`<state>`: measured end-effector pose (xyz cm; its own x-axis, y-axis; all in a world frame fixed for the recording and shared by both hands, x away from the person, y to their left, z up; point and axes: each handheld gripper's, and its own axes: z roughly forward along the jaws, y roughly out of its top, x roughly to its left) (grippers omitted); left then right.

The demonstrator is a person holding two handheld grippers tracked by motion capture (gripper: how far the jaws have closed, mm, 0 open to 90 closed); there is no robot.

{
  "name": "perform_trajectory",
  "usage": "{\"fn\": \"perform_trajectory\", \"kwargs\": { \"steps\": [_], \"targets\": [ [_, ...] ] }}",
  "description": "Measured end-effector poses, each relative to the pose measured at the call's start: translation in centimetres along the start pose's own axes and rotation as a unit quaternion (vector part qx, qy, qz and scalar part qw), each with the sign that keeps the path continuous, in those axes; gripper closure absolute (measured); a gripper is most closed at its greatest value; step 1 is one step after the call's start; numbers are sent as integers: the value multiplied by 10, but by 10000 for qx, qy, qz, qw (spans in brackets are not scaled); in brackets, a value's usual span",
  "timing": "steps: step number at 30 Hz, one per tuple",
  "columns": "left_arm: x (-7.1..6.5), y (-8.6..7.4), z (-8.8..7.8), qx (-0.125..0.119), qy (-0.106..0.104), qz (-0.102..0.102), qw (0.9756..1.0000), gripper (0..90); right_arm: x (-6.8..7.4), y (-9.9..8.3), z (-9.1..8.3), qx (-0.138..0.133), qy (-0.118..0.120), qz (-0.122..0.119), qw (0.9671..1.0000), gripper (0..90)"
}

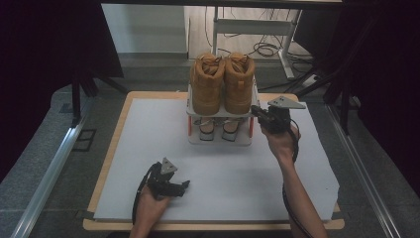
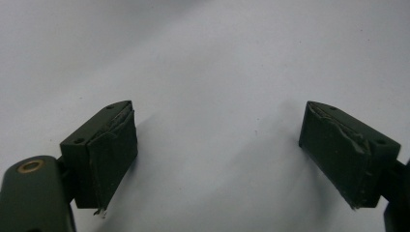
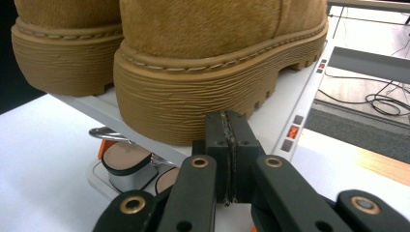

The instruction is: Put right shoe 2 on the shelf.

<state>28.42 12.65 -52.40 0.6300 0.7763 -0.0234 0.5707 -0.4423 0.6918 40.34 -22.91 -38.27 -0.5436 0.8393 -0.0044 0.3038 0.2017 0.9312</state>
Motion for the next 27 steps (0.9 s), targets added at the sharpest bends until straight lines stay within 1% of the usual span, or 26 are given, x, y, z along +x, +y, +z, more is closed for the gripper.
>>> {"fn": "perform_trajectory", "kwargs": {
  "steps": [4,11,16,21,27],
  "targets": [
    [0,0,0,-3,0,-1,10000,133,-4,1,-6,-52,-11,54,10000,885],
    [0,0,0,-2,2,0,10000,133,-3,2,-12,-90,-5,-32,10000,864],
    [0,0,0,0,3,17,10000,133,-5,0,-17,-97,8,-21,10000,838],
    [0,0,0,-4,2,14,10000,133,-6,-1,-22,-86,35,-59,9999,775],
    [0,0,0,-4,3,12,10000,133,-8,-5,-26,-31,-5,-107,9999,640]
  ]
}}
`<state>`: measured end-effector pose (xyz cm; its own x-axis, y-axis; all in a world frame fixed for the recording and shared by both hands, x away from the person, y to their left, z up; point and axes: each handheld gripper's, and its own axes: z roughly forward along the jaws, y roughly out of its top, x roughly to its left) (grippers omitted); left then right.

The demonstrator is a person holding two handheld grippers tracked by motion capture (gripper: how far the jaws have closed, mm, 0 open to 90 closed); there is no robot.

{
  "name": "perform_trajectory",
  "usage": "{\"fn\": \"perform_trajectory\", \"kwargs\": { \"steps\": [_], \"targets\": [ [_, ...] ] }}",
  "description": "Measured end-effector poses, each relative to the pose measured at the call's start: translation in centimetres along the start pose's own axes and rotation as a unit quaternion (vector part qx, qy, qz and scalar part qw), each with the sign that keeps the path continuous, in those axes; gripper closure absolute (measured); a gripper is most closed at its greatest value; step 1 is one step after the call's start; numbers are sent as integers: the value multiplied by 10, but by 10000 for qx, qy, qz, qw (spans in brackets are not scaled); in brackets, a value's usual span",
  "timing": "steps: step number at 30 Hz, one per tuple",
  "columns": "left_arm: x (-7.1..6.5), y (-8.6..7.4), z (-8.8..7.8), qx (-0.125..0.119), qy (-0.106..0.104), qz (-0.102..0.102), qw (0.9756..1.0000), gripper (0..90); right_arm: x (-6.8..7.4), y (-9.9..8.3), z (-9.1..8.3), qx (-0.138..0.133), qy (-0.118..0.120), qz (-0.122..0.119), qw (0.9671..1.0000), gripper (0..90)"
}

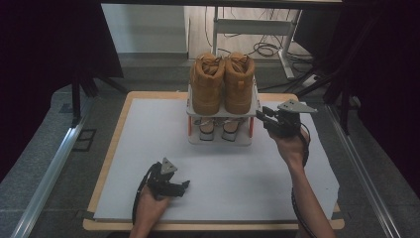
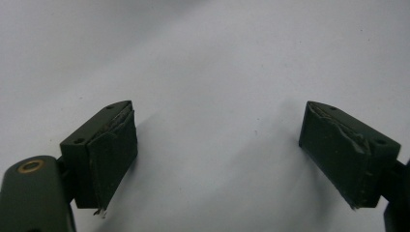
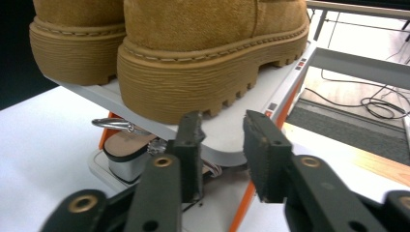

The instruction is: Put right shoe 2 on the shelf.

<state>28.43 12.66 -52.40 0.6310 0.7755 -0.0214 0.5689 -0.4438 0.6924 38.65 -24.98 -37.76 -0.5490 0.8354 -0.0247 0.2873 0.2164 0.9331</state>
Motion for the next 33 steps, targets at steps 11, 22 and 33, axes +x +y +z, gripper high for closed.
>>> {"fn": "perform_trajectory", "kwargs": {
  "steps": [11,22,33],
  "targets": [
    [0,0,0,0,1,-3,10000,133,-2,-6,-6,93,100,29,9999,417],
    [0,0,0,9,-4,-4,10000,133,-6,-14,-12,38,174,129,9998,216],
    [0,0,0,8,-3,-6,10000,133,-5,-24,-15,227,175,32,9996,123]
  ]
}}
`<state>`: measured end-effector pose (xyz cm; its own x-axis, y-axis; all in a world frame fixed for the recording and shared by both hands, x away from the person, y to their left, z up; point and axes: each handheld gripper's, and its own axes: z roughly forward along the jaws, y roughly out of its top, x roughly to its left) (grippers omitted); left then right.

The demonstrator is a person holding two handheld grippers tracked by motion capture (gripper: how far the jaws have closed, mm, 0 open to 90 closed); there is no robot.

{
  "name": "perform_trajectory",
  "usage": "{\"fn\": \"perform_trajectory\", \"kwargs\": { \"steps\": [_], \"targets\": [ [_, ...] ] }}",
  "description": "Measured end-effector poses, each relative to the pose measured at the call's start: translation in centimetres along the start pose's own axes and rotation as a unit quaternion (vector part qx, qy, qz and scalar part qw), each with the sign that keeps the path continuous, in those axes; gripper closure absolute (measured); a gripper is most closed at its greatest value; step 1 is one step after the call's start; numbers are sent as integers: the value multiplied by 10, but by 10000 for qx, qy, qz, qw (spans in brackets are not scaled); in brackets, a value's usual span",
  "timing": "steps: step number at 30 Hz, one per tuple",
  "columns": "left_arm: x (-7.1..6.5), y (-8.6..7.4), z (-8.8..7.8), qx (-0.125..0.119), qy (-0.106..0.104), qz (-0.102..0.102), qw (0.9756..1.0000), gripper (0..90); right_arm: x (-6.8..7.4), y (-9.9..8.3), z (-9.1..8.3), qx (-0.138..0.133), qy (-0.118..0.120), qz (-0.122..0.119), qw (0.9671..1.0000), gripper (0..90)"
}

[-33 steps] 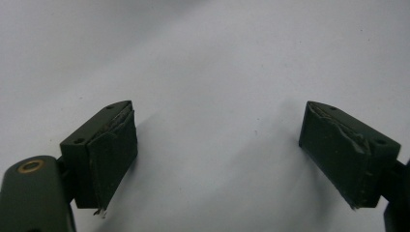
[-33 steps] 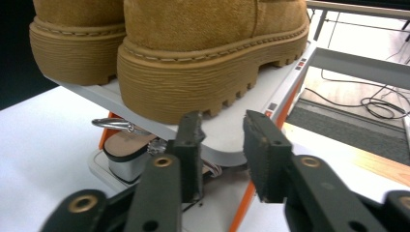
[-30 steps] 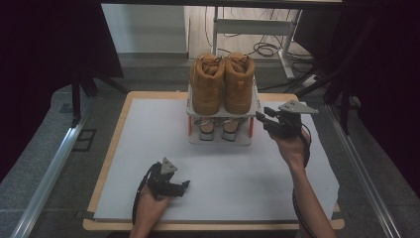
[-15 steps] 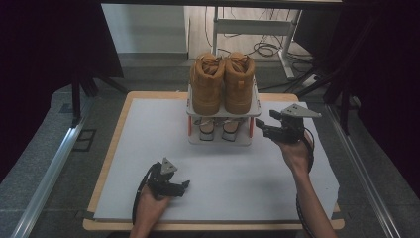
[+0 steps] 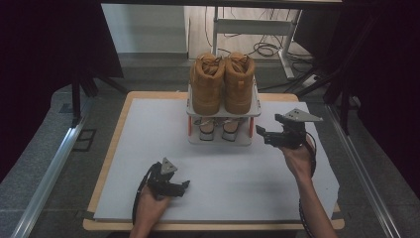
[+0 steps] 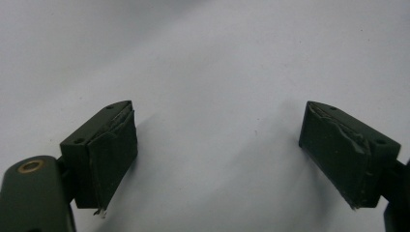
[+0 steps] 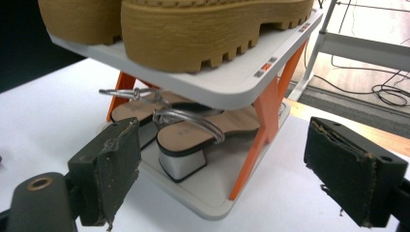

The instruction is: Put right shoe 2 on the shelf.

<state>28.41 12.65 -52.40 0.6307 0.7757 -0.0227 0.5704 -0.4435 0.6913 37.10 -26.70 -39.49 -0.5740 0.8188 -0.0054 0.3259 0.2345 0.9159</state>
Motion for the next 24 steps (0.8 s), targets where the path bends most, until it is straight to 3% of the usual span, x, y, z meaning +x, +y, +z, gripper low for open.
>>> {"fn": "perform_trajectory", "kwargs": {
  "steps": [11,24],
  "targets": [
    [0,0,0,0,0,1,10000,133,1,-12,-2,270,-30,-142,9995,1],
    [0,0,0,-1,2,0,10000,133,0,-32,-11,483,-108,-311,9983,0]
  ]
}}
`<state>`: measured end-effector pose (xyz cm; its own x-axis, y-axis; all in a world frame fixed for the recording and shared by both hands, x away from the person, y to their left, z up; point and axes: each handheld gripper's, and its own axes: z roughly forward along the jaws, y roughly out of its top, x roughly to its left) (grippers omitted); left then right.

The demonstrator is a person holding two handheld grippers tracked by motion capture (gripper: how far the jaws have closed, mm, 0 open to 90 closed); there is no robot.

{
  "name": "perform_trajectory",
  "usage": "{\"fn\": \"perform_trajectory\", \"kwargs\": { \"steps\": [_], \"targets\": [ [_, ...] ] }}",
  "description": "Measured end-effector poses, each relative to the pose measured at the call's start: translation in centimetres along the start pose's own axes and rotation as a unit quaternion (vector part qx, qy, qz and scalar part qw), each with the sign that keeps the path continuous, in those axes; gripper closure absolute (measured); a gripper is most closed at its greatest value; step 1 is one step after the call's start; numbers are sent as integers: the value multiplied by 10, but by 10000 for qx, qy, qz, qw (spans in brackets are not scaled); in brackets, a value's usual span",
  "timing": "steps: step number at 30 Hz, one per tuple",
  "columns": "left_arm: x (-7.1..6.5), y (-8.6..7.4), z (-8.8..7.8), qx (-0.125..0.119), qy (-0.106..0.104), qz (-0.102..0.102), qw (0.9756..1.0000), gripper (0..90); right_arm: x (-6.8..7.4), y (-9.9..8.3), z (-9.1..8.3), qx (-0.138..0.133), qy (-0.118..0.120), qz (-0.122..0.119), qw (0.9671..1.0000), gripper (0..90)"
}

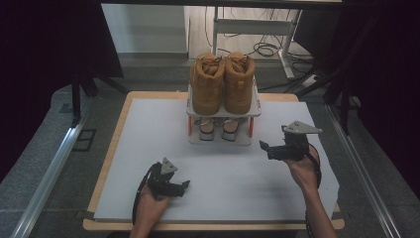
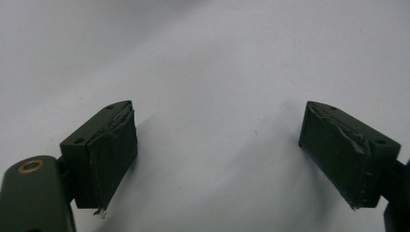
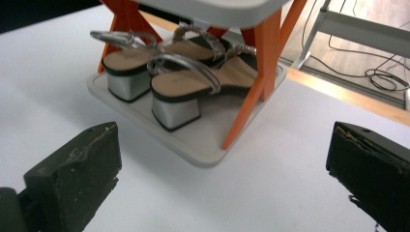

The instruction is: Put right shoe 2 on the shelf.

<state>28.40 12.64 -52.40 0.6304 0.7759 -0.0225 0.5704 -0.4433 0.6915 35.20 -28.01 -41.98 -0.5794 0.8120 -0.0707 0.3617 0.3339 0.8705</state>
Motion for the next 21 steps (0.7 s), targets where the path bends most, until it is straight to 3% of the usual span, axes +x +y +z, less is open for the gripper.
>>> {"fn": "perform_trajectory", "kwargs": {
  "steps": [9,21],
  "targets": [
    [0,0,0,-1,1,16,10000,133,2,-17,-3,192,7,-20,9998,0],
    [0,0,0,1,0,0,10000,133,3,-38,-13,257,48,45,9996,0]
  ]
}}
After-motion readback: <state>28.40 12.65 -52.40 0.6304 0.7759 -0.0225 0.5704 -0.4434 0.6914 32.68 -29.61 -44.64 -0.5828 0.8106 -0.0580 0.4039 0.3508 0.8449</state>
